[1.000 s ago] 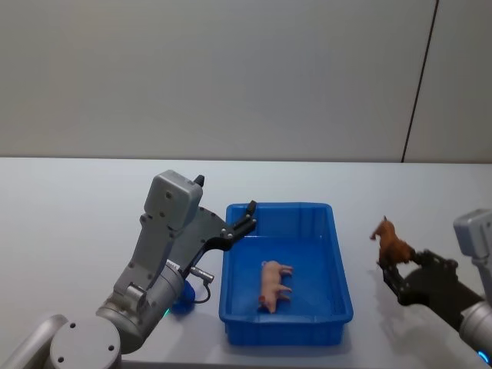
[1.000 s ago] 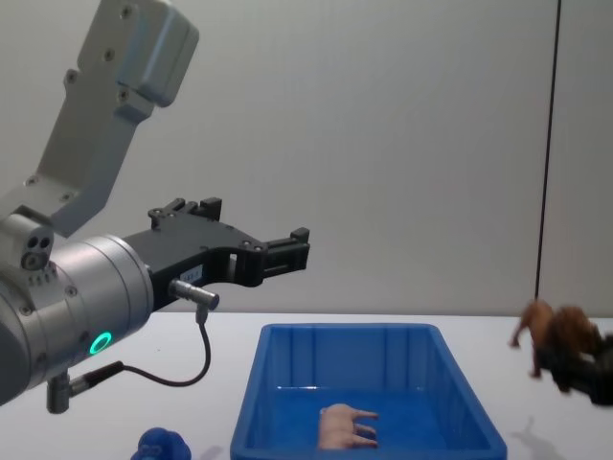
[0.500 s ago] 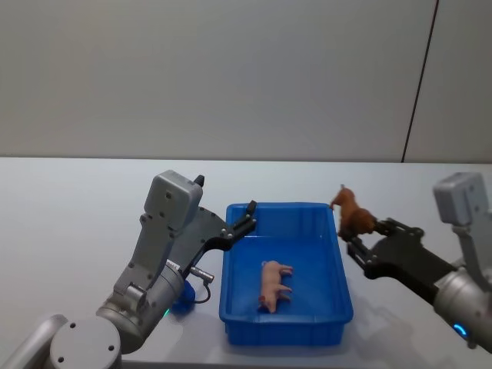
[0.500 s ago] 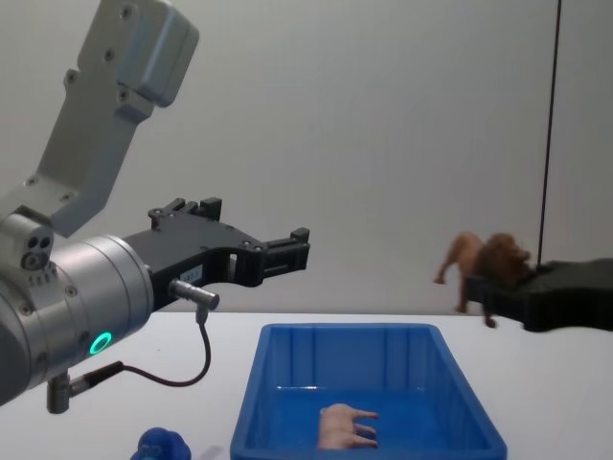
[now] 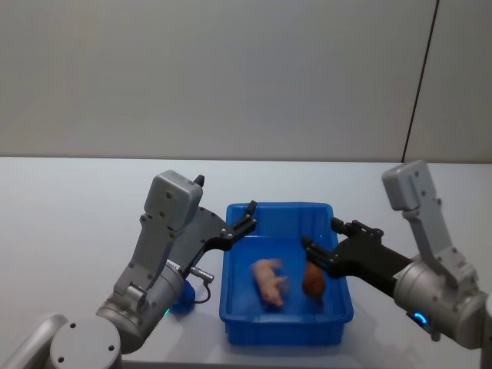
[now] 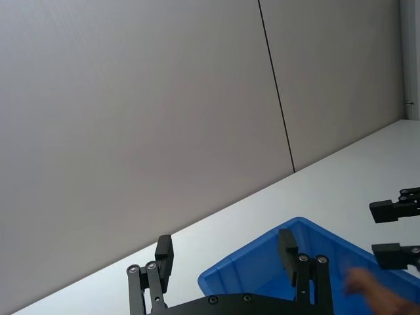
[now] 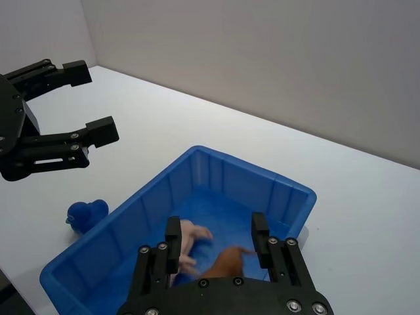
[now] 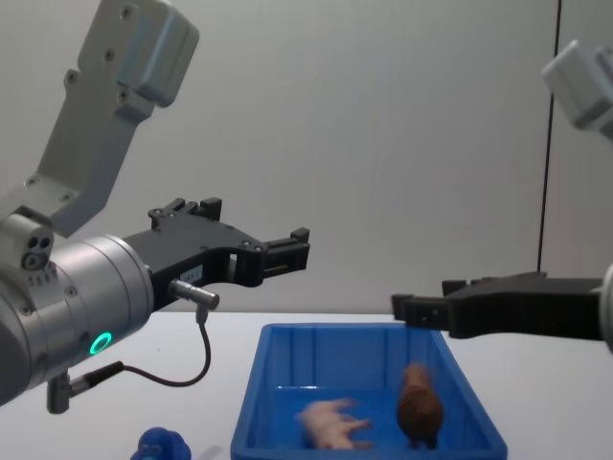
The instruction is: Pick up the two dolls from the table and place them into the box.
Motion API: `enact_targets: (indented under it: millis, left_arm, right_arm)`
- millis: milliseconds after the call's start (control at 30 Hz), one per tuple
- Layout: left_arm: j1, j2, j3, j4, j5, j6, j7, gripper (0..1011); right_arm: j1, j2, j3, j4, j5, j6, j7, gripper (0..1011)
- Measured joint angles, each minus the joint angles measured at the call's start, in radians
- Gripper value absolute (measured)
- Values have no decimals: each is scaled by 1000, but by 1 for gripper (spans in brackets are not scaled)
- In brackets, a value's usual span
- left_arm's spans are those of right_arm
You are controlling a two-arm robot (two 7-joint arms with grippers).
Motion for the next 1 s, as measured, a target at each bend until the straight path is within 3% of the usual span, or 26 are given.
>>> enact_targets:
  millis: [233, 467, 1000]
  left_arm:
    - [0, 0, 0, 0, 0, 0, 0, 1001]
    - [0, 0, 0, 0, 0, 0, 0, 1002]
    - [0, 0, 0, 0, 0, 0, 0, 1002]
  right_arm:
    - [14, -13, -8, 19, -15, 0, -5, 822]
    - [12, 2, 6, 23, -13, -54, -9, 1001]
    - [-27, 94, 74, 28, 28, -157, 13, 1000]
